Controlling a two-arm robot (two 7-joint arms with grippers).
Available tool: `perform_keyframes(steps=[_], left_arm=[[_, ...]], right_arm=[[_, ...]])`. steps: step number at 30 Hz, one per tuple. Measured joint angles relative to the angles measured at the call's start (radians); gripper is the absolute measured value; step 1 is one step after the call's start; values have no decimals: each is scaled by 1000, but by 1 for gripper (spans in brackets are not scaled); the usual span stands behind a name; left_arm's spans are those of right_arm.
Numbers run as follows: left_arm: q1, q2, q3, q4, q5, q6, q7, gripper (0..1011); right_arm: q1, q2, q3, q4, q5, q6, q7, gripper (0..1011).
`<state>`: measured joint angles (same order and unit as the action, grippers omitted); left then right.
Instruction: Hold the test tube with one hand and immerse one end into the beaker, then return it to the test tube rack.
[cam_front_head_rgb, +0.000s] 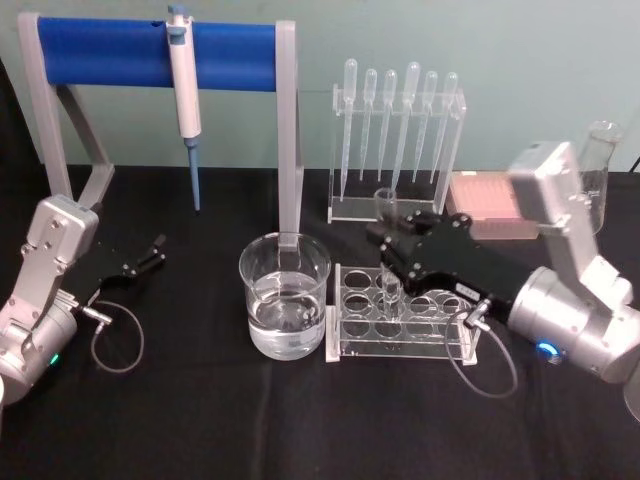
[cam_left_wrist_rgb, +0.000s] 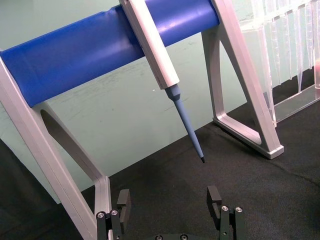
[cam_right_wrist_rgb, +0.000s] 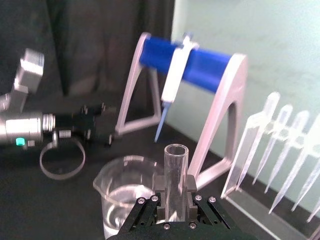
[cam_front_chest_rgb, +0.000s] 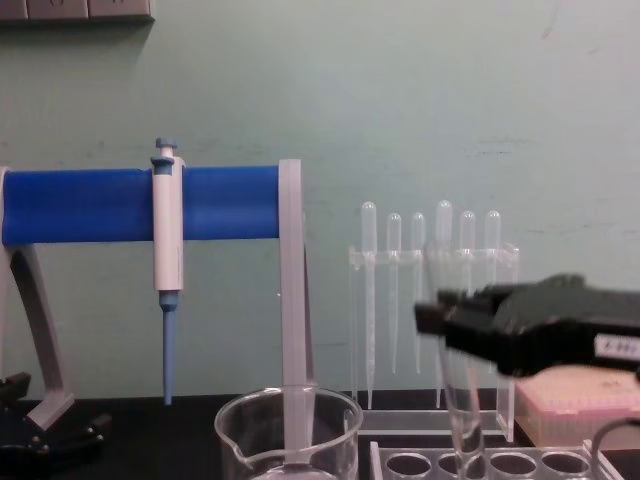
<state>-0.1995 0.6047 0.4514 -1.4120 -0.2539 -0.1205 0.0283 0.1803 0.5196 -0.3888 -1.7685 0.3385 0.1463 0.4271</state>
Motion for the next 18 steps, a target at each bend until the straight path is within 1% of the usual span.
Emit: perform_keyframes(steps=[1,2,3,4,8,12,18], left_arm=[[0,0,0,0,0,0,0,1000],[0,0,0,0,0,0,0,1000],[0,0,0,0,0,0,0,1000],[0,0,0,0,0,0,0,1000],[0,0,0,0,0,0,0,1000],[0,0,0,0,0,0,0,1000],[0,0,0,0,0,0,0,1000]], right_arm=[[-10,-1,10,-10,9,-7,-4,224],[-28,-3,30,-27,26,-19,-13,224],[-37,-4,40,-36,36,-26,-17,224],[-53,-7,59,-52,53,-36,-26,224],[-73,-14,88,-79,79,-47,-47,224],[-78,-21,99,-90,90,-42,-63,224],[-77,-20,98,-90,90,-41,-63,224]])
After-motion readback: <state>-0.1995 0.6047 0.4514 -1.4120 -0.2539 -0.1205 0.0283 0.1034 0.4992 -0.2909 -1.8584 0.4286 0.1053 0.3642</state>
